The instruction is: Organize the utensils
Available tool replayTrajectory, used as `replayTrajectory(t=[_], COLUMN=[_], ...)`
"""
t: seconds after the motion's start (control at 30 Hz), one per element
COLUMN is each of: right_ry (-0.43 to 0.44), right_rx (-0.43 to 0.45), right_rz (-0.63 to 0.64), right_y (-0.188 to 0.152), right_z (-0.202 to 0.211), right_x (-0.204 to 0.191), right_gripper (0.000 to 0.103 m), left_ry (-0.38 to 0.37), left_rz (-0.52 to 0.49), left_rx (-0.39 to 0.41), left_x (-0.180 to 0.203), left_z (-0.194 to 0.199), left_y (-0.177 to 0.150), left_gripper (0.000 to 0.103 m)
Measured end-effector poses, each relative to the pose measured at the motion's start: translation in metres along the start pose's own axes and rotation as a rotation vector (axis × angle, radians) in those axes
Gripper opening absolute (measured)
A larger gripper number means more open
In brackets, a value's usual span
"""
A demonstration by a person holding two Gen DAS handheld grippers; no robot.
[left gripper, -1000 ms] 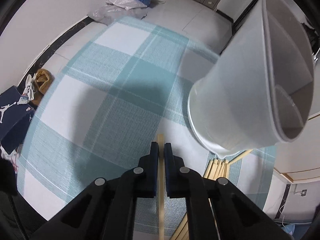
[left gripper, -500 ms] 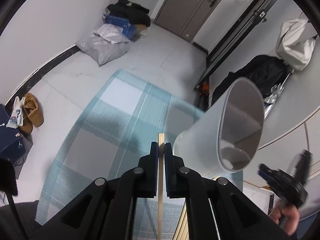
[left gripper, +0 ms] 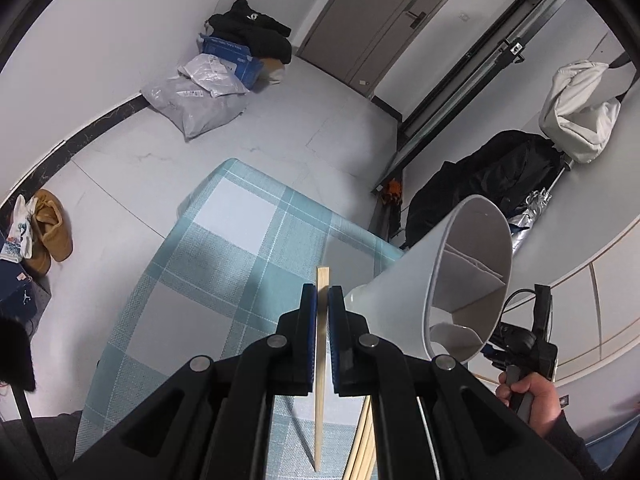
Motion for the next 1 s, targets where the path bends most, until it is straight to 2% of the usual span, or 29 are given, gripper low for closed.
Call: replayTrajectory(t=[0.1, 0.23, 0.27, 0.37, 0.53, 0.73, 1.0], right_ry=[-0.025, 0.004, 0.014, 0.045, 0.127, 0.19, 0.274], right_rx=[-0.009, 0.017, 0.019, 0.037, 0.051, 0.087, 0.232], right_rz=[0.028, 0.018, 0.013, -0.012, -0.078, -0.094, 0.044], right_y=[-0.003, -0.007, -0.006, -0.004, -0.003, -0.003, -0.015], right_z=[-0.007, -0.003, -0.003, 0.002, 0.005, 0.018, 0.071], right_x=[0.0, 0.005, 0.006, 0.014, 0.029, 0.033, 0.008], right_gripper=[0.038, 0.029, 0.028, 0.016, 0.006, 0.005, 0.005], left_ry=[-0.008, -0.012, -0.014, -0.012, -0.008, -0.004, -0.03], left_rz=[-0.002, 0.001, 0.002, -0.005, -0.018, -0.053, -0.133], left_rx=[0.004, 0.01, 0.013, 0.026, 0.033, 0.055, 0.085], left_x=[0.001, 0.001, 0.001, 0.002, 0.005, 0.013, 0.033], left_z=[0.003, 0.005, 0.006, 0.009, 0.011, 0.017, 0.036], left_y=[0.001, 0.002, 0.002, 0.002, 0.001, 0.0, -0.006], left_gripper=[0.002, 0.002, 0.002, 0.002, 0.002, 0.002, 0.002])
Point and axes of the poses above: each gripper's, at about its wrist camera, not at the fingertips, and z roughly against the way its jaws point, x to its right, y to its top, the point moved 6 cm from there along -z, roughly the way its jaws point, and after that the axes turned 2 degrees about z, right-handed, at the moved point
